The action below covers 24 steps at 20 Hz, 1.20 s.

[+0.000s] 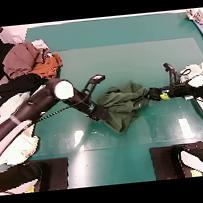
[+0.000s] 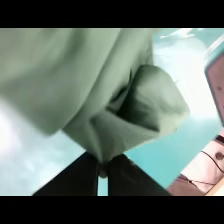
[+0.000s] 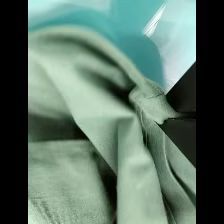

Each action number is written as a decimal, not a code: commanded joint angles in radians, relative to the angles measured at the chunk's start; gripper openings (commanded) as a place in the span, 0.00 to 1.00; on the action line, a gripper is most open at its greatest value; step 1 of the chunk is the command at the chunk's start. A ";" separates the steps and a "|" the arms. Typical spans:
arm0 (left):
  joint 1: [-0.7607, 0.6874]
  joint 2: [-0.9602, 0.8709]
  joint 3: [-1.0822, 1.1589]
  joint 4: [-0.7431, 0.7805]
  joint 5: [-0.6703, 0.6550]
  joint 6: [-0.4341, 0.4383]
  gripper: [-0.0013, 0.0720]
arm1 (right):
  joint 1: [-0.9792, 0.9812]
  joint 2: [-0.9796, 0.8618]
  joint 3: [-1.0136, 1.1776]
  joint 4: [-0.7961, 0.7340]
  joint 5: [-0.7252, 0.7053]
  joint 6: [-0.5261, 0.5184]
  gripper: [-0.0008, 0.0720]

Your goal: Fold the shirts.

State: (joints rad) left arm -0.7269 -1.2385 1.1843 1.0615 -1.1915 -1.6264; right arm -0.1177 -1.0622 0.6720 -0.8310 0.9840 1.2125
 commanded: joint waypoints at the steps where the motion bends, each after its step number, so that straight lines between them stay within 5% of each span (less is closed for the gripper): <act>1: 0.036 0.136 0.007 0.027 0.003 -0.060 0.06 | -0.071 0.053 0.033 -0.006 0.026 -0.003 0.04; 9: 0.235 0.195 0.338 -0.004 0.061 -0.176 0.06 | -0.043 0.090 0.352 -0.006 0.082 0.010 0.03; 14: 0.423 0.180 0.480 0.203 0.277 -0.269 0.06 | 0.067 0.043 0.635 -0.003 -0.071 0.008 0.03; 18: 0.578 0.086 0.657 0.065 0.370 -0.240 0.06 | 0.186 -0.192 1.069 -0.011 -0.129 -0.165 0.03; 21: 0.528 0.047 0.867 -0.100 0.269 -0.188 0.06 | 0.214 -0.406 1.432 -0.010 -0.019 -0.156 0.04; 24: 0.293 0.057 0.876 -0.134 0.129 -0.153 0.06 | 0.191 -0.476 1.441 -0.008 -0.004 -0.151 0.04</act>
State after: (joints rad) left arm -0.3004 -1.1709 1.9987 0.9997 -0.9489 -1.8183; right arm 0.0723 -1.4437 2.0109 -0.8417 0.9573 1.0733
